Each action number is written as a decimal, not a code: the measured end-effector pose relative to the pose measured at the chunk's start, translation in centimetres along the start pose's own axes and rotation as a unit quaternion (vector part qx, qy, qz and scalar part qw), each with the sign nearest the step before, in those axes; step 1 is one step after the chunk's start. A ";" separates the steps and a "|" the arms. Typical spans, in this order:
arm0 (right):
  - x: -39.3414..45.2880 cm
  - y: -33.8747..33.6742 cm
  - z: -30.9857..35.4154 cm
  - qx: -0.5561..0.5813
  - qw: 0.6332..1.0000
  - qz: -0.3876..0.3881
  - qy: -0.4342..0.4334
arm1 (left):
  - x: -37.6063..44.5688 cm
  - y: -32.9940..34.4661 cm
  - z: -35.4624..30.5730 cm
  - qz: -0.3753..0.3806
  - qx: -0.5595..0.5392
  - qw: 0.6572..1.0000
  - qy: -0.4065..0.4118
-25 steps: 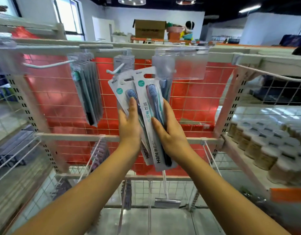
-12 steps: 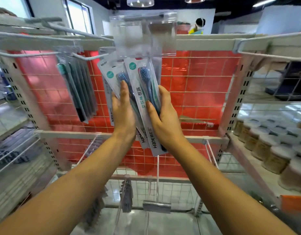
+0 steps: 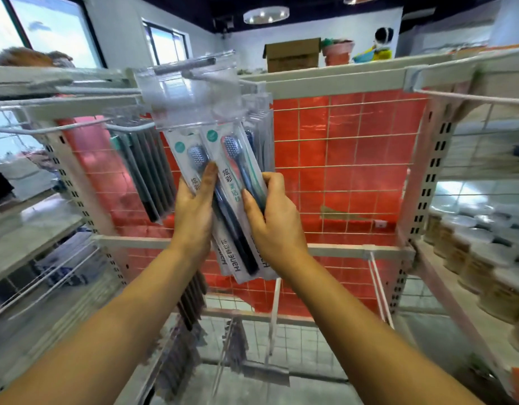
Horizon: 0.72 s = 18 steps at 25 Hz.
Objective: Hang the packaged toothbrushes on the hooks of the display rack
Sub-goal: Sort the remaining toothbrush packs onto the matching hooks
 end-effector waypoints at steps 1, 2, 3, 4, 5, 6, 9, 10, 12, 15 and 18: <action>0.0 -0.1 0.0 0.007 1.000 0.004 -0.003 | 0.0 0.0 0.0 0.004 0.009 1.000 0.001; 0.1 -0.1 -0.1 0.016 1.000 0.007 -0.005 | 0.0 -0.1 0.1 0.003 0.016 1.000 0.000; 0.2 -0.2 -0.3 0.026 1.000 0.005 -0.003 | 0.0 -0.1 0.1 0.000 0.021 1.000 0.000; 0.4 -0.4 -0.5 0.042 0.999 -0.005 0.001 | 0.0 -0.2 0.2 -0.004 0.026 1.000 0.001; 0.6 -0.7 -0.8 0.058 0.998 -0.019 0.005 | 0.0 -0.2 0.2 -0.007 0.031 0.999 0.003; 0.8 -0.9 -1.1 0.069 0.997 -0.029 0.008 | -0.1 -0.1 0.1 -0.010 0.034 0.999 0.005; 1.2 -0.9 -1.9 0.070 0.997 -0.013 0.020 | -0.1 0.1 -0.1 -0.010 0.040 0.999 0.005; 1.4 -0.8 -2.3 0.067 0.997 -0.009 0.029 | -0.1 0.2 -0.3 -0.005 0.045 0.999 0.004; 1.6 -0.8 -3.0 0.049 0.998 -0.009 0.048 | 0.0 0.6 -0.6 0.009 0.040 0.999 0.005; 2.0 -0.4 -3.9 0.023 0.996 0.007 0.083 | 0.2 0.4 -0.4 0.008 -0.013 1.000 0.004; 1.3 -0.6 -4.4 -0.030 0.997 -0.034 0.066 | -0.1 -0.7 0.4 -0.025 -0.049 0.998 -0.013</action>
Point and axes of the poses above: each hand's wrist, its own x-axis towards the middle knuckle, its own y-axis out of the palm, z = x × y, the point moved 4 cm from there along x, towards the middle knuckle, and after that the axes turned 4 degrees about x, right-handed, at the moved point
